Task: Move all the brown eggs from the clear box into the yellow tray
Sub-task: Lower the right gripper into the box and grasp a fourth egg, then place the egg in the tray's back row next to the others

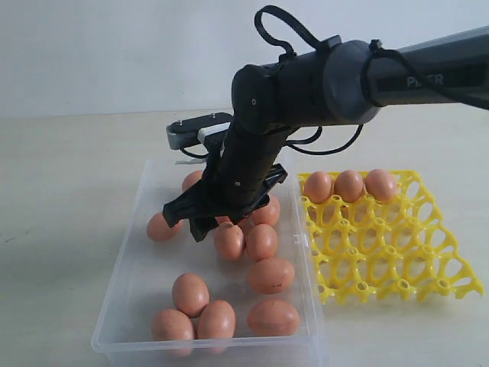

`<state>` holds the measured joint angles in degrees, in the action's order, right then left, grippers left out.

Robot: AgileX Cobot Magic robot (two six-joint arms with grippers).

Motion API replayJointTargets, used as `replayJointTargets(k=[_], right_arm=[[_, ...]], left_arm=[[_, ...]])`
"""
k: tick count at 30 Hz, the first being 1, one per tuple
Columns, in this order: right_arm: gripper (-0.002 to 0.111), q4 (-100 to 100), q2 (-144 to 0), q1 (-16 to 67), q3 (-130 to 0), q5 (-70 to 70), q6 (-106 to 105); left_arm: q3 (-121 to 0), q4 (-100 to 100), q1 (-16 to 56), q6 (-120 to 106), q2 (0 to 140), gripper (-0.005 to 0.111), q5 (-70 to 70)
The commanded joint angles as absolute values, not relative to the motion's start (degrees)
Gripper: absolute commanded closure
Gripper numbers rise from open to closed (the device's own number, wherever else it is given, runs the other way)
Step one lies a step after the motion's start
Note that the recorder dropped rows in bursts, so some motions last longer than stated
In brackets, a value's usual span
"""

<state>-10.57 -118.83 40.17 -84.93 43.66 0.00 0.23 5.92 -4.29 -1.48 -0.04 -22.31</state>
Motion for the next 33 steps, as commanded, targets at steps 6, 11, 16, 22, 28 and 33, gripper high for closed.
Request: replayJointTargets(k=[6,11,16,22,28,33], right_arm=[[0.049,-10.25,-121.3,40.33,-85.72,45.17,-0.31],[0.049,-10.41,-124.44,40.33,-85.72,45.17,-0.31],[0.051,-10.58,-126.22,40.33,-85.72,44.48,-0.31],[0.106,-10.58,-125.45,40.33,-85.72,44.95,-3.97],[0.108,-10.37,-119.92,40.33,-85.72,43.56,-5.99],[0.108,-9.31,-112.2,40.33,-83.21,40.9,-6.24]], left_arm=[[0.0,5.9,-4.0,-1.25,0.0,0.107,-21.79],[0.0,5.9,-4.0,-1.25,0.0,0.107,-21.79],[0.0,5.9,-4.0,-1.25,0.0,0.107,-21.79],[0.0,5.9,-4.0,-1.25,0.0,0.107,-21.79],[0.0,5.9,-4.0,-1.25,0.0,0.107,-21.79],[0.0,5.9,-4.0,-1.25,0.0,0.107,-21.79]])
